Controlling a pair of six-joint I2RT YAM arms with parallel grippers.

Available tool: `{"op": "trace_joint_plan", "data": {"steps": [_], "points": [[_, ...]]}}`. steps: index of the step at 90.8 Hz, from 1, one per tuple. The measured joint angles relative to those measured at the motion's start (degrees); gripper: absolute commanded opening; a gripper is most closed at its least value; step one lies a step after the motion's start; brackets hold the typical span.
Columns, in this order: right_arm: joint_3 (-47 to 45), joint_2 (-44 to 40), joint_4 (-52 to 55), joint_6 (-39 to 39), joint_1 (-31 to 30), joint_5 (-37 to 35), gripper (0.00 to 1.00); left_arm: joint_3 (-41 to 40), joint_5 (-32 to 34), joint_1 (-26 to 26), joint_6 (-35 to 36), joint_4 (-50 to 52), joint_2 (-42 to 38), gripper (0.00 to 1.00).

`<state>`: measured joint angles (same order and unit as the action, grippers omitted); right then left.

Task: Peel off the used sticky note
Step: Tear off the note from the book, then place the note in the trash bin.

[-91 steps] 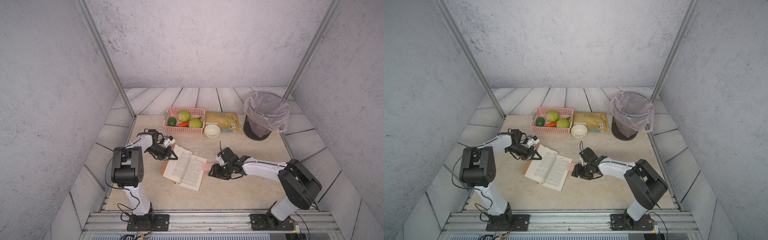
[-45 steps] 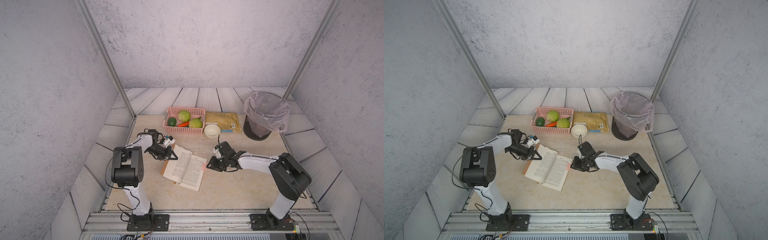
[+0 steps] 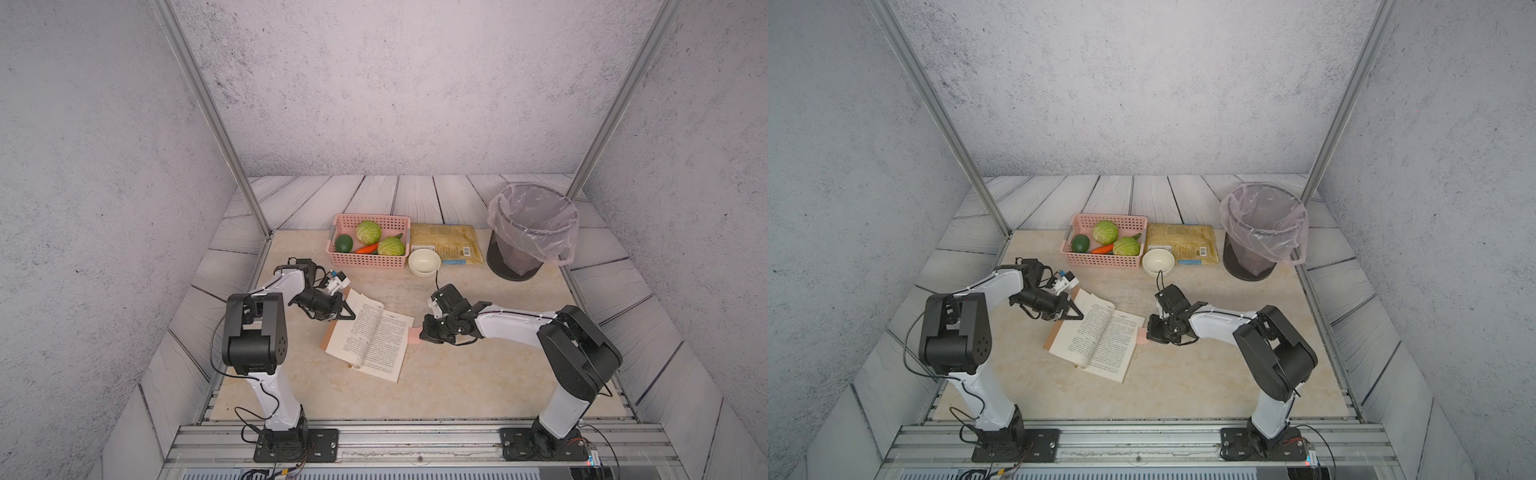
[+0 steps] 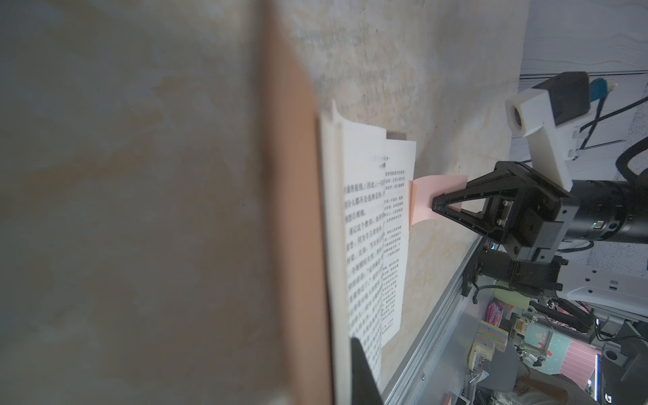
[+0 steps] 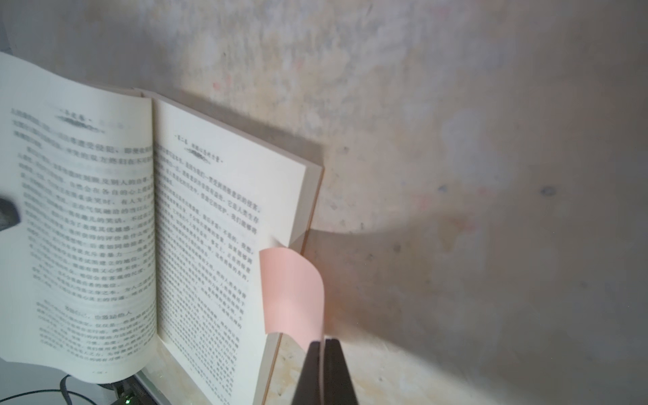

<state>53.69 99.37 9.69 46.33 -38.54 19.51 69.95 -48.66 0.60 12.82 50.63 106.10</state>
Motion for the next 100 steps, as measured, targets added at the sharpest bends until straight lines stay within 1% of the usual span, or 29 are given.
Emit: {"op": "trace_joint_plan", "data": {"steps": [11,24,42,48,58,71,81,91,100], "points": [[-0.7,-0.9,0.4,-0.6,0.9,0.0,0.0,0.0,0.0,-0.2,0.0,0.0,0.0,0.0],[-1.4,-4.2,1.2,-2.3,1.8,0.8,0.0,0.0,-0.2,-0.2,0.0,0.0,0.0,0.0],[-1.3,-15.7,6.2,-6.4,2.4,1.5,0.0,0.0,-0.5,-0.2,0.0,0.1,0.0,0.0],[-0.8,-20.2,8.8,-7.5,4.1,2.1,0.0,0.0,-0.6,-0.2,0.0,0.1,0.0,0.0],[1.8,-25.9,14.2,-9.2,10.5,3.5,0.0,0.0,-0.6,-0.2,0.0,0.1,0.0,0.0],[9.8,-29.5,22.7,-11.8,21.2,3.3,0.0,0.0,-0.6,-0.2,0.0,0.1,0.0,0.0],[18.8,-30.0,28.4,-13.9,29.0,2.8,0.0,0.0,-0.6,-0.2,0.0,0.1,0.0,0.0],[27.1,-29.8,31.4,-15.4,36.2,2.5,0.0,0.0,-0.6,-0.2,0.0,0.1,0.0,0.0],[33.8,-27.3,33.6,-15.7,41.5,2.4,0.0,0.0,-0.6,-0.2,0.0,0.1,0.0,0.0]]}}
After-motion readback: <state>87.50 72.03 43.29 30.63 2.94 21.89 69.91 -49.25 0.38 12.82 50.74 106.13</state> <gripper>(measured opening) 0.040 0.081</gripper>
